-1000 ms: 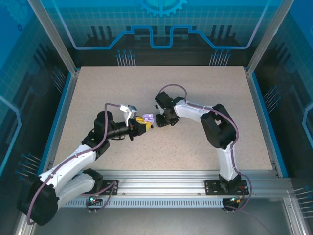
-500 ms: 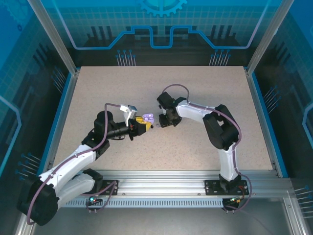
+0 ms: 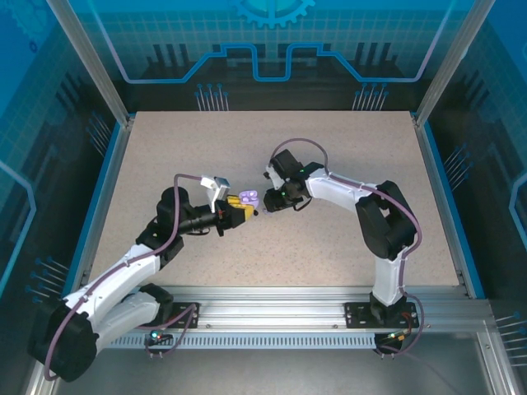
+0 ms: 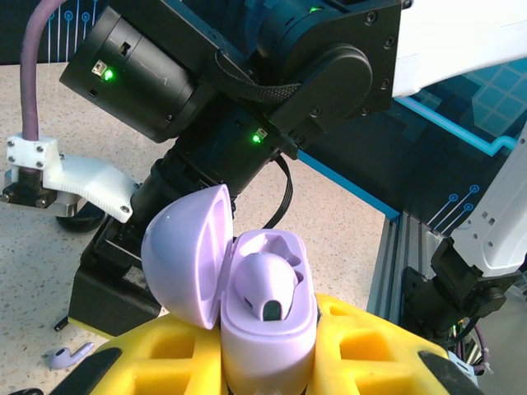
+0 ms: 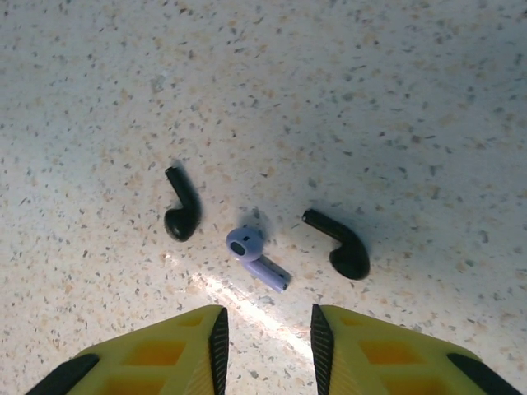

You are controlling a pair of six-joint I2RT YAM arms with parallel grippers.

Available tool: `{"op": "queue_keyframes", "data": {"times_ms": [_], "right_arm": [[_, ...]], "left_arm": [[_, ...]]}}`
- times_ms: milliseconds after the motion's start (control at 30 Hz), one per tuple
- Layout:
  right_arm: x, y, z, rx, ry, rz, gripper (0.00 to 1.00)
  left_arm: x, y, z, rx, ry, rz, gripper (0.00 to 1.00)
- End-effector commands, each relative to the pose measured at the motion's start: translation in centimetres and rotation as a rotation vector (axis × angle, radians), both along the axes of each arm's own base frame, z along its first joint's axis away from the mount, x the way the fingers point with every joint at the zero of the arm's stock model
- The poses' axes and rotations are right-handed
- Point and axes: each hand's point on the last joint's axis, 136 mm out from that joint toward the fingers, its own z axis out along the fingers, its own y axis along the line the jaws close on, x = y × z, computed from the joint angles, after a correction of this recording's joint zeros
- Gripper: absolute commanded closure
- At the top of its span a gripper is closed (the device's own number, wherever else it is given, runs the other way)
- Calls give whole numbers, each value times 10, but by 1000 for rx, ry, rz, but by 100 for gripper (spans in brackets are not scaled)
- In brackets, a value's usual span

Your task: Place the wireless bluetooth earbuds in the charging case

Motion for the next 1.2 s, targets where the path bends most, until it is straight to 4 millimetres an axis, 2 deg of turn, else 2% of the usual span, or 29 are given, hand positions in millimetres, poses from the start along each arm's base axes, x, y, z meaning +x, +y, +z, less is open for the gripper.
{"op": "queue_keyframes", "data": {"times_ms": [0,533,967,1167], "right_arm": [[-3,18,-1,39,17,80,65],[0,28,-29,-76,51,113,65],[-4,28,-47,-150,80,134,63],[-4,22,-56,-205,81,114,68]], "left_arm": [[1,5,3,11,-35,21,94],[-1,7,1,17,-39,30,94],[0,9,1,14,-34,35,93],[-1,10,2,15,-38,38,93]]}}
